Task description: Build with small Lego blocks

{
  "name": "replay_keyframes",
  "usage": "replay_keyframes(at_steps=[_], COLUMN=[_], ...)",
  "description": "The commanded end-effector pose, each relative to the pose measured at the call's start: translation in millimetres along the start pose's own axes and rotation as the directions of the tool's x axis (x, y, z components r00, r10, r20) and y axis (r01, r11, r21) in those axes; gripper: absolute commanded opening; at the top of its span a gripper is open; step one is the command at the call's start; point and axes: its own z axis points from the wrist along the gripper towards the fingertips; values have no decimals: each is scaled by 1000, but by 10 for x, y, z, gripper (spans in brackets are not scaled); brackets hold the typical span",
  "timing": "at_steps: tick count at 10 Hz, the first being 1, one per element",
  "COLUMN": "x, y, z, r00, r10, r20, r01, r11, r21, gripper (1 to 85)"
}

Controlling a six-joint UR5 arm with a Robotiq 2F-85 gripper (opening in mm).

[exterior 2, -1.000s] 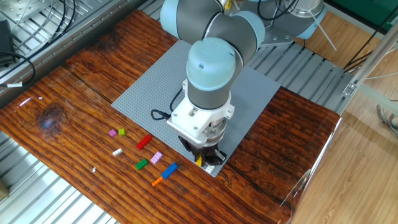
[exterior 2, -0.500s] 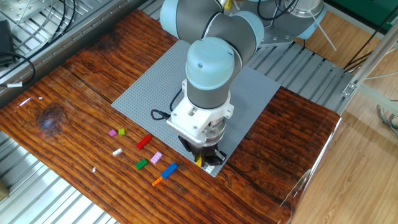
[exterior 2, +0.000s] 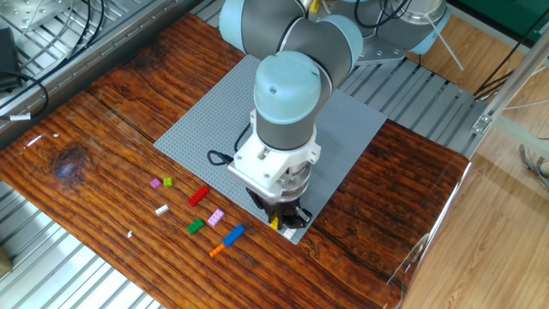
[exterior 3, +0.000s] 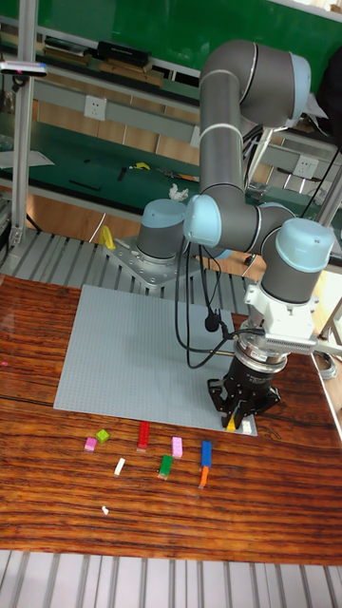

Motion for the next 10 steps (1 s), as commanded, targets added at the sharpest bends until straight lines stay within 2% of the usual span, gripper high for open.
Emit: replay_keyframes(at_steps=[1,4,6,8,10], x=[-23,-2,-2,-7,13], y=[40,63,93,84,42], z=[13,-33,-27,18,39], r00=[1000,1000,1000,998,996], r10=[21,14,-17,-64,-90], r20=[-2,-2,-1,2,1], r01=[-21,-14,17,64,90], r11=[1000,1000,999,997,995], r21=[-21,-21,-29,-39,-39], gripper=[60,67,127,290,390])
